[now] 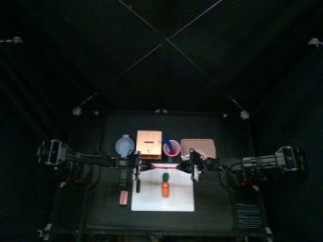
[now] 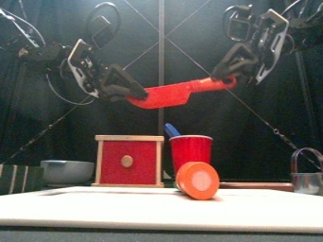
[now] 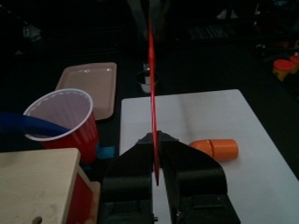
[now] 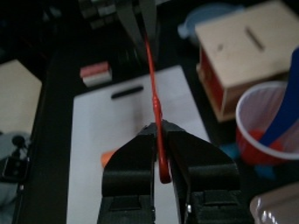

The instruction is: Cut carrot

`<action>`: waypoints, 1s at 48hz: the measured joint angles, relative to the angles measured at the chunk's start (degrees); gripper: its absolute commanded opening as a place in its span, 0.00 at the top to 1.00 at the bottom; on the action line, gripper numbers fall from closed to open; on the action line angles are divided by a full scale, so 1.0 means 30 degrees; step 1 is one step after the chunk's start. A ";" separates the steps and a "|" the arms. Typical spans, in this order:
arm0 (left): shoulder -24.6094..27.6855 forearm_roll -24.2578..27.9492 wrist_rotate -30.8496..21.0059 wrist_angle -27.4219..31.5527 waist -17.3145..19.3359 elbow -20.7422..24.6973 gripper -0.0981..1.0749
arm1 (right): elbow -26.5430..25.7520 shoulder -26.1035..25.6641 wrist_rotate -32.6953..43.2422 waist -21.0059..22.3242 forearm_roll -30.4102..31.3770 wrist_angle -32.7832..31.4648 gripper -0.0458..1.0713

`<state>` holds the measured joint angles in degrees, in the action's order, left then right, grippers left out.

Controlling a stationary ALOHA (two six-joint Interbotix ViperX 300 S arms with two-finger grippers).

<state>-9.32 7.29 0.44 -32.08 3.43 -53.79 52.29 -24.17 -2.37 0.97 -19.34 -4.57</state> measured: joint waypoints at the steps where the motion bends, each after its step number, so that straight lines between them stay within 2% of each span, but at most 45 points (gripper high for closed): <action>1: 0.0000 0.0029 -0.0029 -0.0029 0.0000 -0.0029 0.57 | -0.0117 0.0088 0.0000 0.0059 -0.0059 -0.0234 0.50; 15: 0.0000 0.0117 0.0000 -0.0029 0.0029 0.0000 0.57 | -0.0527 0.0996 0.0029 0.0439 -0.0264 -0.1143 0.25; 48: -0.0029 0.0146 0.0000 -0.0029 -0.0029 0.0000 0.57 | -0.0674 0.0264 0.0000 0.1582 0.0557 -0.1230 0.24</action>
<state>-9.40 7.73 0.44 -32.17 3.34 -53.79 50.27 -23.38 -2.37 5.71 -17.67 -8.26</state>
